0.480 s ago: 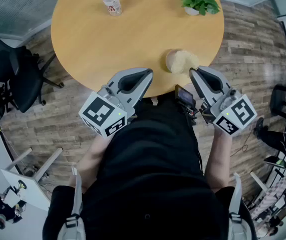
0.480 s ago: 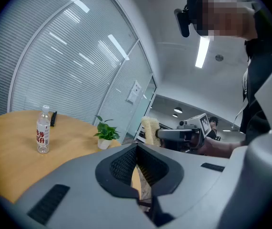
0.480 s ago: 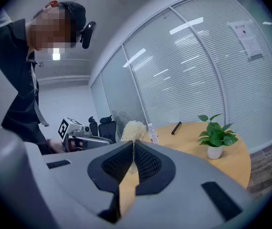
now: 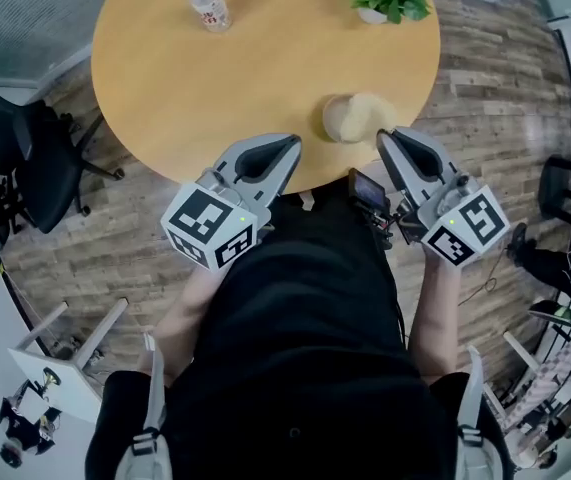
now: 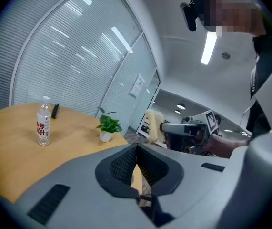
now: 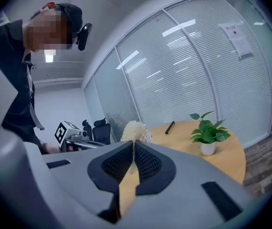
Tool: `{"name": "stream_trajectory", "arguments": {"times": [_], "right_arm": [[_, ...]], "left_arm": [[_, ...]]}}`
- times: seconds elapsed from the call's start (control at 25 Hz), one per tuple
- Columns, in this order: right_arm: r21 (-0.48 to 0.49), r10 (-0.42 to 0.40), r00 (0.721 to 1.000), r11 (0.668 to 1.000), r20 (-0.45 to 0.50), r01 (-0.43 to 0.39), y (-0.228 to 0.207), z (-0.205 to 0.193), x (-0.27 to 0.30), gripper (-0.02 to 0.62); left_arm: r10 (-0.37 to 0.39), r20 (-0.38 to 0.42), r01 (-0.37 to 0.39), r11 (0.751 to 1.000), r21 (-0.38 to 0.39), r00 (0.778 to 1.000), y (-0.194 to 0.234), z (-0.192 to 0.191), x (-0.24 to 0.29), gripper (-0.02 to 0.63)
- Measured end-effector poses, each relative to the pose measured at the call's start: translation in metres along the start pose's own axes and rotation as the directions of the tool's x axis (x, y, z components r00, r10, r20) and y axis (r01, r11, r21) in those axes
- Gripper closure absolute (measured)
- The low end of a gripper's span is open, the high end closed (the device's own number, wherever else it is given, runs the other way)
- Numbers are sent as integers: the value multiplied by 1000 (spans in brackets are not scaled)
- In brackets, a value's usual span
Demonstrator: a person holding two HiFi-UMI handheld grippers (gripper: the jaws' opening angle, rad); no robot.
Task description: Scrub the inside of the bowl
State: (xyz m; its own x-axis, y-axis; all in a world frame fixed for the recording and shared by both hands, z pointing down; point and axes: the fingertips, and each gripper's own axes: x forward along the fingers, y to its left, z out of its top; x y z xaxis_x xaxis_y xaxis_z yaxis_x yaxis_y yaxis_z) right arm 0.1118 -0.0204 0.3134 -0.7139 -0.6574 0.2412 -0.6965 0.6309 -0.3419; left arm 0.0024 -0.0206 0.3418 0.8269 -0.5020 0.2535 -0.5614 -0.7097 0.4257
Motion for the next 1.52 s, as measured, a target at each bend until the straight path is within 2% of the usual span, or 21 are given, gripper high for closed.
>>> {"name": "stream_trajectory", "arguments": {"times": [0.16, 0.4, 0.72, 0.8, 0.88, 1.12, 1.24, 1.32, 1.4, 1.52], "right_arm": [[29, -53, 999, 998, -6, 53, -12, -5, -8, 571], [62, -112, 994, 992, -16, 113, -22, -9, -26, 571], [107, -145, 988, 983, -44, 149, -32, -18, -38, 571], [114, -155, 987, 980, -52, 160, -35, -19, -42, 571], [121, -163, 985, 978, -59, 169, -39, -19, -46, 571], [132, -161, 984, 976, -82, 171, -46, -22, -48, 571], [136, -156, 983, 976, -100, 169, -48, -25, -49, 571], [141, -155, 982, 975, -112, 170, -52, -28, -50, 571], [147, -152, 981, 975, -119, 169, -56, -29, -52, 571], [155, -147, 980, 974, -132, 167, -60, -31, -56, 571]], "left_arm": [[63, -69, -67, 996, -54, 996, 19, -16, 11, 592], [30, -152, -52, 988, -145, 988, 27, -46, 38, 592], [36, -256, -83, 981, -173, 966, 41, -79, 68, 591], [39, -285, -94, 979, -181, 958, 44, -88, 74, 580], [38, -317, -104, 976, -193, 948, 46, -98, 81, 523], [45, -375, -145, 959, -242, 926, 56, -123, 103, 503], [45, -394, -181, 932, -315, 918, 63, -137, 112, 488], [41, -394, -211, 893, -399, 918, 69, -146, 117, 482], [29, -392, -233, 843, -485, 919, 73, -156, 122, 472], [15, -407, -259, 793, -552, 913, 75, -169, 128, 456]]}}
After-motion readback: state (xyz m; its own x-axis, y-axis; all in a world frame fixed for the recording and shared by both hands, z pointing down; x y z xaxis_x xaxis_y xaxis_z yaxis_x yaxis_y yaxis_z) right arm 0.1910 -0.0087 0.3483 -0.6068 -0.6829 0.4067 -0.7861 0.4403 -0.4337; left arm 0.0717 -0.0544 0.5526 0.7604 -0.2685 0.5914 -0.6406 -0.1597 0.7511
